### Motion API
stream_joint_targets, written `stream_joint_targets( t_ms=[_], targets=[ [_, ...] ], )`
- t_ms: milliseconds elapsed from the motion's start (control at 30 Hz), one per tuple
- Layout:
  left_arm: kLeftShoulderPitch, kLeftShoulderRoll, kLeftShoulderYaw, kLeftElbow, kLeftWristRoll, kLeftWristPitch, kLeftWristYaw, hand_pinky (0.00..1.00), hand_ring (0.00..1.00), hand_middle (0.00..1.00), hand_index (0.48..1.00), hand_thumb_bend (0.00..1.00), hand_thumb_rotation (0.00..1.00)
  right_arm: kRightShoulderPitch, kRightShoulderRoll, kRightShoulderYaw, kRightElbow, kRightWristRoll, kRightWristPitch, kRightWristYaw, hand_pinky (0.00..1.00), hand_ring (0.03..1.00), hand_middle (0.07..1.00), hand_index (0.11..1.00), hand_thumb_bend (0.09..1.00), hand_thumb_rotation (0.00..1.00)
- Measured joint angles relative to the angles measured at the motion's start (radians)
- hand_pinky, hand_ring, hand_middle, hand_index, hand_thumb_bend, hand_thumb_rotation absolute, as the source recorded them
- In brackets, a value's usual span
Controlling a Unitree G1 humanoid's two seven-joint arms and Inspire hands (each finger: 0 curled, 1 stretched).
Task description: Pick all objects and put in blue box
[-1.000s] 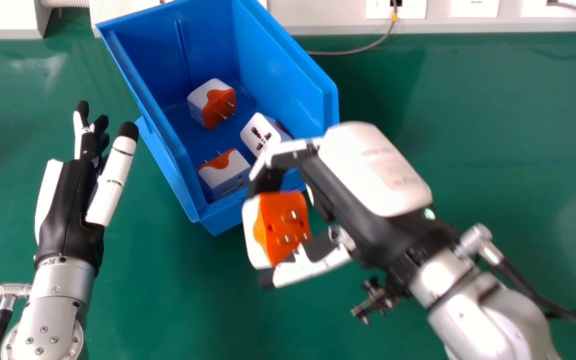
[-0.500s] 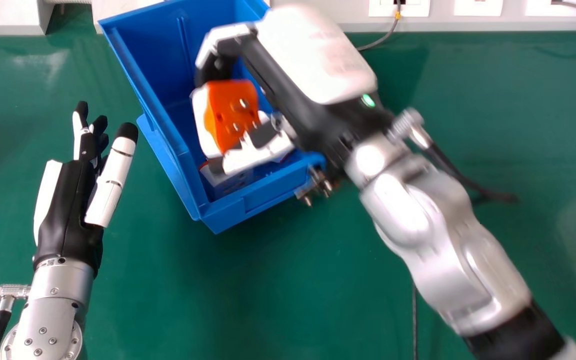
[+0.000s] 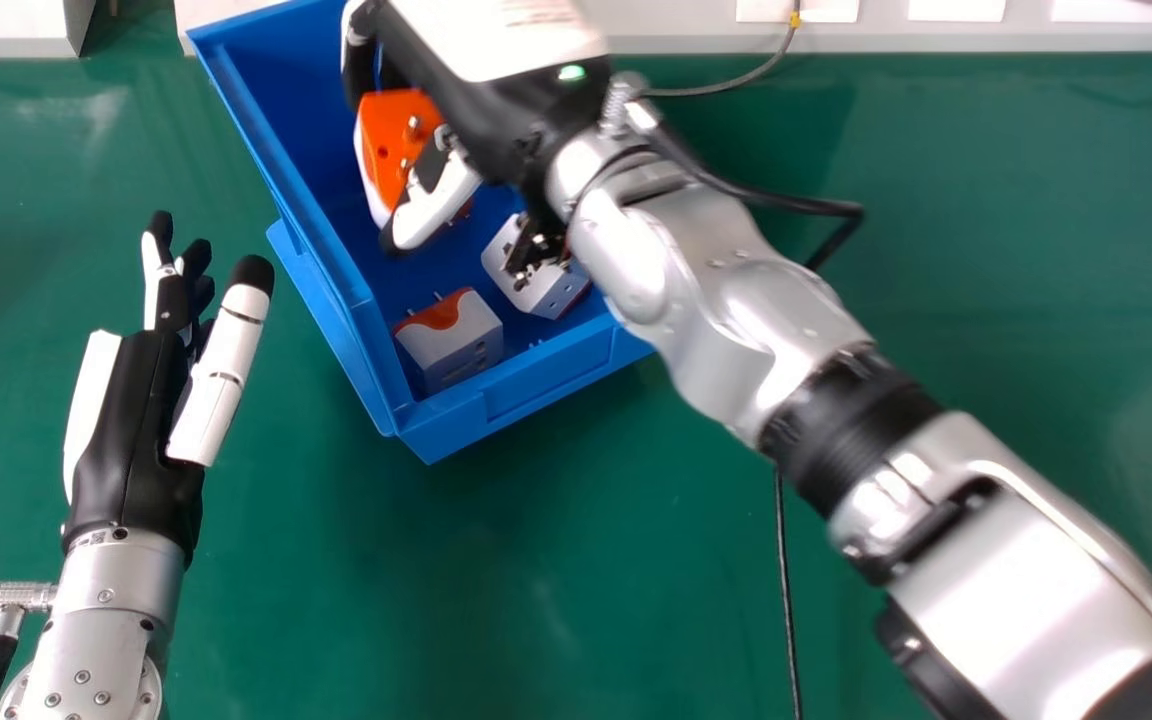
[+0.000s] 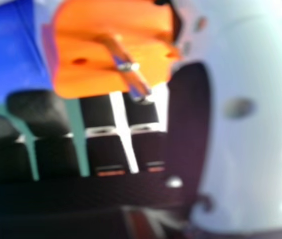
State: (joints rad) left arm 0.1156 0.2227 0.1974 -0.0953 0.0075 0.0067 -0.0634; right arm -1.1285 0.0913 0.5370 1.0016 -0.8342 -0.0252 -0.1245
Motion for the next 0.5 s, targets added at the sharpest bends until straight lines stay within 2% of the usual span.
stream_joint_targets(
  t_ms=[133,267,367,433,500],
  targets=[
    [0.012,0.0,0.001,-0.006,0.001,-0.001,0.001,0.97,1.0,1.0,0.998,0.51,0.89,-0.041,0.03,0.02,0.13,0.004,-0.004,-0.004,0.11,0.168,0.267,0.478,0.496,0.14],
    [0.032,0.0,0.004,-0.011,0.0,-0.001,0.001,0.97,1.0,1.0,0.993,0.53,0.89,-0.055,0.04,0.026,0.205,0.009,-0.018,-0.008,0.1,0.161,0.366,0.482,0.512,0.07],
    [0.045,-0.003,0.004,-0.031,0.001,-0.001,0.001,0.97,1.0,1.0,0.991,0.54,0.89,-0.055,0.044,0.026,0.23,0.021,-0.029,-0.009,0.09,0.15,0.327,0.484,0.516,0.1],
    [0.052,-0.004,0.003,-0.044,0.003,-0.001,0.001,0.97,1.0,1.0,0.99,0.54,0.89,-0.055,0.049,0.026,0.242,0.029,-0.032,-0.011,0.1,0.155,0.329,0.484,0.517,0.11],
    [0.059,-0.004,0.003,-0.046,0.004,-0.002,0.001,0.97,1.0,1.0,0.988,0.55,0.89,-0.055,0.052,0.027,0.253,0.037,-0.033,-0.016,0.1,0.16,0.357,0.483,0.519,0.09]
  ],
)
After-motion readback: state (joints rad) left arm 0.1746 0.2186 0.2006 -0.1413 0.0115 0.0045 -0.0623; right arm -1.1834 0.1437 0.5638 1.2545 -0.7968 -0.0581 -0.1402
